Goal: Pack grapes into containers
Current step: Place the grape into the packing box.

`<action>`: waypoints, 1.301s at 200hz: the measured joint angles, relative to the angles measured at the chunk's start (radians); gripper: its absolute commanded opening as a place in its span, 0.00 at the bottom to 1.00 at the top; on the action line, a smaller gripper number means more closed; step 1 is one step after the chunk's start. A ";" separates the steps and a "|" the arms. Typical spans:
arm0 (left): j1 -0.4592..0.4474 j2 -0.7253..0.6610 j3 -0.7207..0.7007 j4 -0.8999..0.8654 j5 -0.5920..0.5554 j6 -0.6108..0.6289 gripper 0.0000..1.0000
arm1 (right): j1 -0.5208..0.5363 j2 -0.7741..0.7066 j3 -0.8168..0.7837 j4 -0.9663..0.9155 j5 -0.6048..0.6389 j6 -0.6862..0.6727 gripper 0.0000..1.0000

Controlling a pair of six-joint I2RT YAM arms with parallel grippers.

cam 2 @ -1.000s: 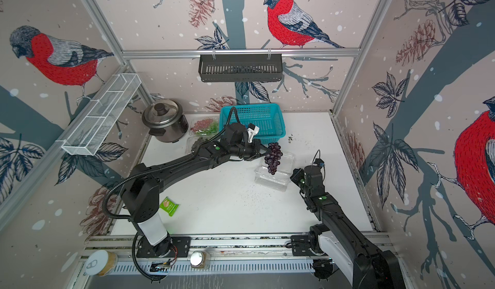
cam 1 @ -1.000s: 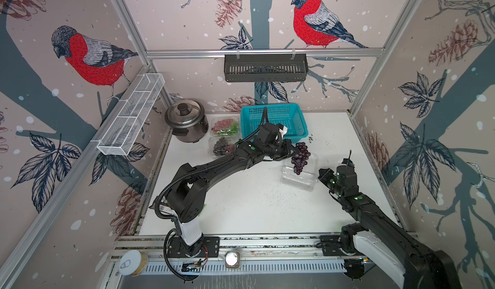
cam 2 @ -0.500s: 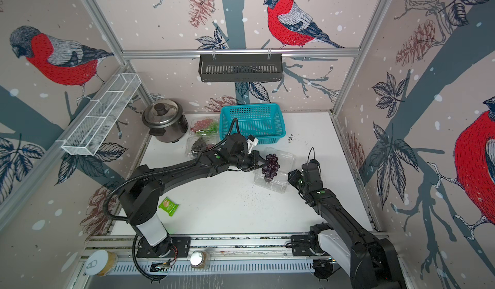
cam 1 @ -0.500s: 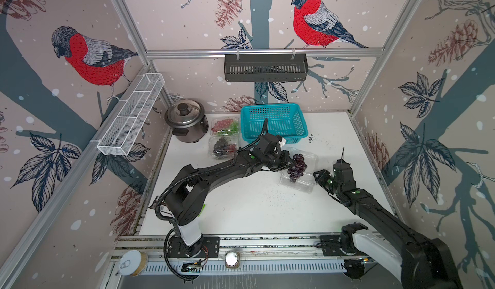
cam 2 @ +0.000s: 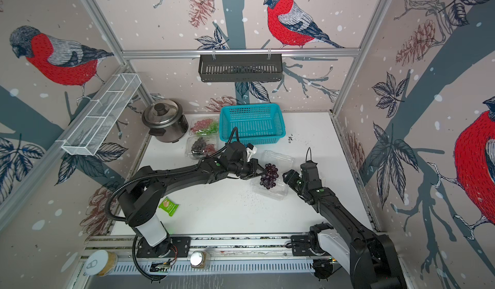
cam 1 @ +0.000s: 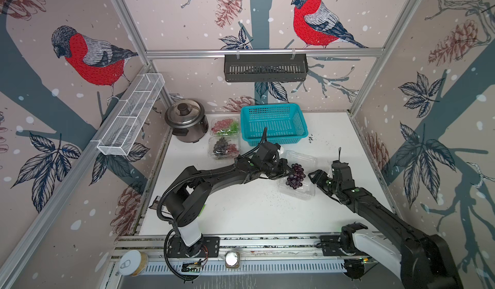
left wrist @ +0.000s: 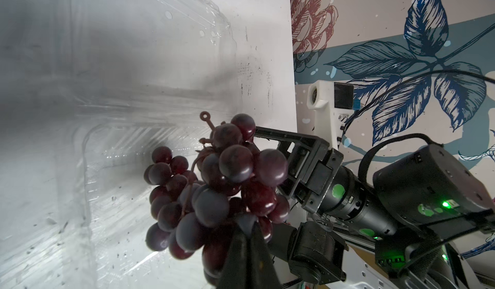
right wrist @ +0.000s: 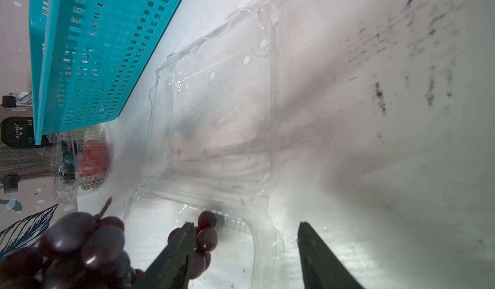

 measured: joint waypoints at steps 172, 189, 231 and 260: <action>-0.005 0.113 -0.049 0.079 0.006 -0.013 0.04 | 0.077 0.089 0.015 0.077 0.043 -0.008 0.43; -0.005 0.128 -0.040 0.080 0.009 -0.013 0.05 | 0.065 0.105 0.016 0.097 0.046 -0.011 0.43; -0.005 0.146 -0.020 0.078 0.029 -0.005 0.04 | 0.037 0.140 0.039 0.120 0.054 -0.018 0.42; -0.005 0.144 -0.031 0.076 0.029 -0.001 0.05 | 0.037 0.120 0.040 0.142 0.054 -0.021 0.41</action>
